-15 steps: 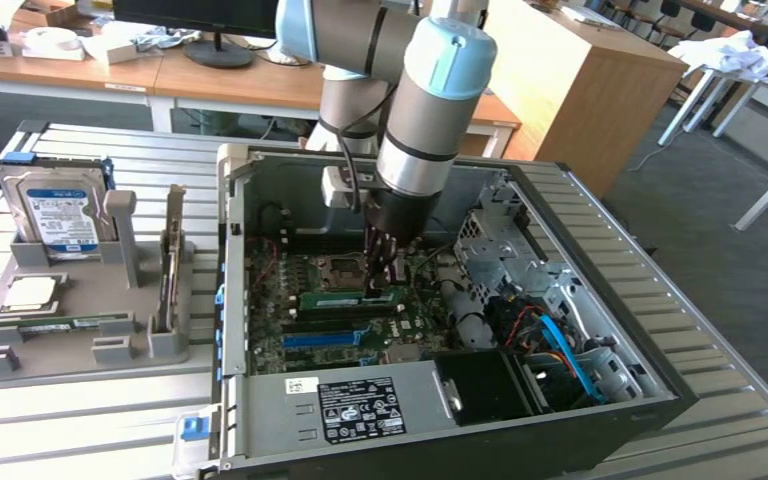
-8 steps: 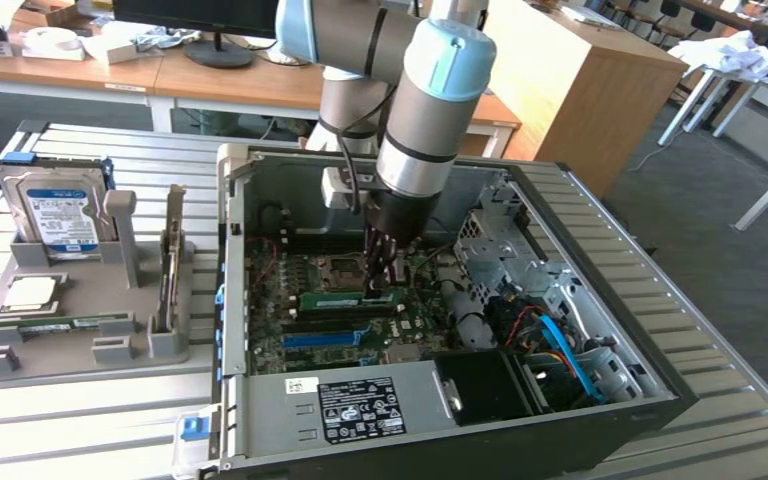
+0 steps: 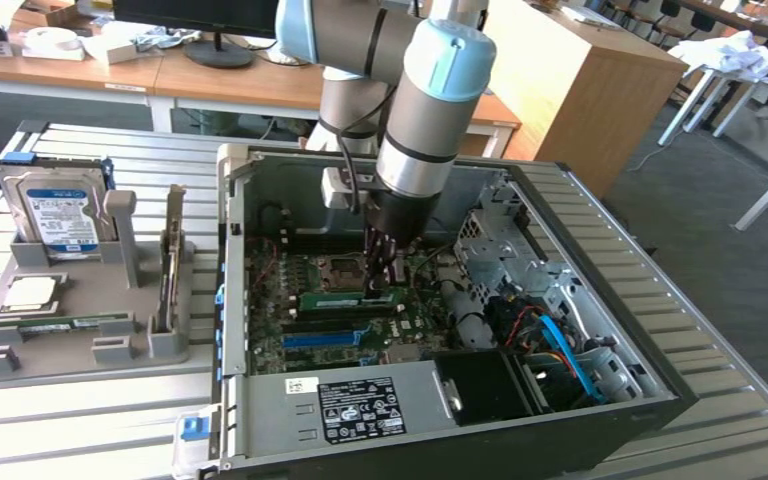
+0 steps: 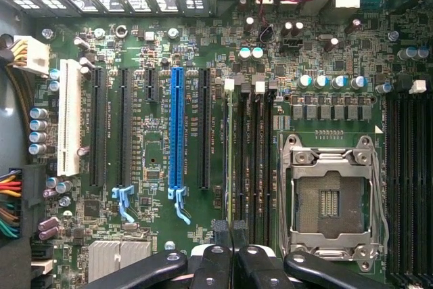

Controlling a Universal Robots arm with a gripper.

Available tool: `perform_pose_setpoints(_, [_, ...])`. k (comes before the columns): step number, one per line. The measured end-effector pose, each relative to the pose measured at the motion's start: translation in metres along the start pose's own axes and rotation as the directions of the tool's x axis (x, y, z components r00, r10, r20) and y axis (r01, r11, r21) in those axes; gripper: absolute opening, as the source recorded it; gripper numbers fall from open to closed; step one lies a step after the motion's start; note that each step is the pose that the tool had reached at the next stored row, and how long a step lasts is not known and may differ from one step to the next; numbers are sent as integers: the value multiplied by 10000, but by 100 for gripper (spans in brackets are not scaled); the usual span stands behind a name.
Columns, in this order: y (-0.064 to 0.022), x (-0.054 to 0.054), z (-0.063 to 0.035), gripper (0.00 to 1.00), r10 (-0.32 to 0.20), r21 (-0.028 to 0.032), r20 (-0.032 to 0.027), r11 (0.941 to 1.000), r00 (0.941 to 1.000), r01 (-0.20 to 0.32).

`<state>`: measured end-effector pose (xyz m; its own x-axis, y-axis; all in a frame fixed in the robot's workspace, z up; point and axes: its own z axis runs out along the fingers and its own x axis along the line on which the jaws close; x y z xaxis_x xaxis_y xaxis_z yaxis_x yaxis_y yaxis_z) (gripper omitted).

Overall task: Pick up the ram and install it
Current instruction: 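Insert the ram into the slot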

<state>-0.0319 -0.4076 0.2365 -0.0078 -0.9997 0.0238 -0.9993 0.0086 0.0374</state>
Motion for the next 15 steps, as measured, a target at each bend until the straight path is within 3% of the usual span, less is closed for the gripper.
perform_pose_setpoints(15, [4,-1,15,11,108,-2,6,9999,9999,-108])
